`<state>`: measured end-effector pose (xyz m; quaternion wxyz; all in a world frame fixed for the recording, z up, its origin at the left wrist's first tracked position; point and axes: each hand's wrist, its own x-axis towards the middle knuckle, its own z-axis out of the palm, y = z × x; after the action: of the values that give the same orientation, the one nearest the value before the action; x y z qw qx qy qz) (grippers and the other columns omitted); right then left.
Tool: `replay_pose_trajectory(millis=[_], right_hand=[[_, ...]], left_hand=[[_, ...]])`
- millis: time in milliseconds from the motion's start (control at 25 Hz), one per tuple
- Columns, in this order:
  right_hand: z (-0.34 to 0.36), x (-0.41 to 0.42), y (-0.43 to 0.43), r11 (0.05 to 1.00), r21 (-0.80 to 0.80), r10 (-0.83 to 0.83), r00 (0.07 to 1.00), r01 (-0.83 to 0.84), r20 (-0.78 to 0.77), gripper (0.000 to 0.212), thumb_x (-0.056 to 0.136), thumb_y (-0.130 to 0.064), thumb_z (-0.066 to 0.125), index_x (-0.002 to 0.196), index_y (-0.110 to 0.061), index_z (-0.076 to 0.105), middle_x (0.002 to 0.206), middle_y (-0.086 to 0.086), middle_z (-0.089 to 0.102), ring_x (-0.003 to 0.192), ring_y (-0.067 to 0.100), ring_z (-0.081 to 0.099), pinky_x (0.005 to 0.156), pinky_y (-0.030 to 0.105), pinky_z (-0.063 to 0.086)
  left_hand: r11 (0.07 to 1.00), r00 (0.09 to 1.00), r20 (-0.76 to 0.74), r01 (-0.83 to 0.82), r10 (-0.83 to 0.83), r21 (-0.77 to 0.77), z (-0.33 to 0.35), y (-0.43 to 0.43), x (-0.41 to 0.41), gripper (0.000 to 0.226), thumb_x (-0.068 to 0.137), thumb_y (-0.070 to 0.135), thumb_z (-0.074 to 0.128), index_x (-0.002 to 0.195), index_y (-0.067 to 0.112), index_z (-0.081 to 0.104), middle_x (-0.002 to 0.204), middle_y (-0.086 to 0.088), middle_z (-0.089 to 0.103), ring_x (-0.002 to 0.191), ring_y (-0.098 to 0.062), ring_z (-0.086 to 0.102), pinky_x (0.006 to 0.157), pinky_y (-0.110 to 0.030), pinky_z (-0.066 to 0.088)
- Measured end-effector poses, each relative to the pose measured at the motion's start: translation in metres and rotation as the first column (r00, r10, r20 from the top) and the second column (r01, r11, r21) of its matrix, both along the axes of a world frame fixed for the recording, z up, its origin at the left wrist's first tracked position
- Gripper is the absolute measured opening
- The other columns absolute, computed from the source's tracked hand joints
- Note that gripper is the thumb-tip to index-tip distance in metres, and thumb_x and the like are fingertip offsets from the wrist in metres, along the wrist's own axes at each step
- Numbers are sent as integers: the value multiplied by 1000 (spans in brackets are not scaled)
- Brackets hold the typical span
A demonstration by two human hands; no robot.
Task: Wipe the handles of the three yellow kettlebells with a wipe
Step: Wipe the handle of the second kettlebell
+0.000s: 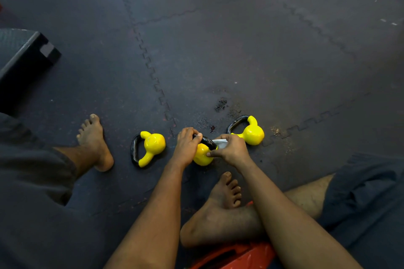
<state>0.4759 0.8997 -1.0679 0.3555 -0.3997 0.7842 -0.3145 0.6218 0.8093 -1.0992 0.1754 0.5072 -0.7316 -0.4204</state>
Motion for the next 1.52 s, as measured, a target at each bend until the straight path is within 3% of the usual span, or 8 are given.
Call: replay_pose_trajectory(millis=[200, 400, 600, 800, 960, 1160, 1400, 1520], right_hand=[[-5, 0, -1, 992, 52, 109, 989, -115, 98, 32, 65, -32, 87, 91, -20, 74, 63, -6, 59, 53, 2, 47, 44, 10, 33], [-11, 7, -4, 995, -68, -66, 997, 68, 34, 34, 56, -28, 92, 82, -21, 70, 70, -5, 64, 59, 5, 51, 53, 18, 39], [-16, 6, -7, 996, -20, 92, 989, -90, 114, 31, 66, -27, 87, 92, -17, 74, 71, -3, 64, 63, 8, 51, 59, 26, 40], [-14, 12, -5, 986, -121, -117, 993, 117, 7, 33, 56, -24, 91, 77, -19, 66, 70, -5, 64, 61, 3, 51, 56, 20, 41], [-18, 17, -8, 993, -112, 33, 995, -22, 95, 32, 68, -21, 85, 98, -18, 72, 88, -3, 72, 81, 8, 61, 75, 27, 48], [-12, 15, -5, 986, -96, -139, 990, 137, -14, 32, 56, -29, 91, 77, -18, 69, 69, -5, 65, 61, 5, 54, 54, 20, 39], [-15, 20, -4, 994, -109, 6, 999, 0, 53, 30, 70, -25, 84, 96, -19, 73, 88, -4, 73, 85, 11, 66, 75, 30, 51], [-12, 20, -4, 995, -73, -76, 997, 74, -23, 30, 66, -31, 86, 90, -18, 74, 82, 0, 73, 76, 14, 65, 67, 30, 49]], left_hand=[[1000, 999, 32, -18, 17, 24, 1, 2, 5, 20, 99, 26, 46, 103, 11, 58, 109, -5, 49, 113, -21, 43, 97, -30, 32], [997, 998, 39, -50, 48, 58, 4, 1, 7, 23, 100, 29, 44, 104, 11, 57, 115, -9, 50, 114, -23, 42, 94, -28, 29], [997, 998, 50, -50, 47, 65, 5, 3, 10, 24, 100, 30, 43, 103, 11, 57, 116, -10, 49, 115, -23, 41, 95, -30, 29], [995, 996, 57, -66, 62, 79, 8, 2, 8, 25, 101, 31, 41, 105, 11, 56, 118, -12, 49, 117, -25, 40, 99, -33, 29], [994, 995, 73, -67, 61, 83, 9, 2, 11, 27, 101, 32, 39, 106, 10, 55, 120, -13, 48, 118, -26, 39, 101, -35, 28], [994, 995, 78, -65, 59, 83, 11, 3, 8, 27, 101, 33, 39, 105, 11, 54, 119, -13, 48, 118, -25, 39, 101, -35, 28], [993, 995, 76, -76, 69, 89, 9, 3, 11, 30, 102, 35, 38, 105, 10, 54, 118, -13, 48, 118, -25, 39, 100, -35, 28], [995, 995, 77, -74, 69, 71, 9, 5, 8, 30, 101, 35, 39, 104, 10, 54, 117, -13, 49, 117, -26, 40, 100, -36, 29]])
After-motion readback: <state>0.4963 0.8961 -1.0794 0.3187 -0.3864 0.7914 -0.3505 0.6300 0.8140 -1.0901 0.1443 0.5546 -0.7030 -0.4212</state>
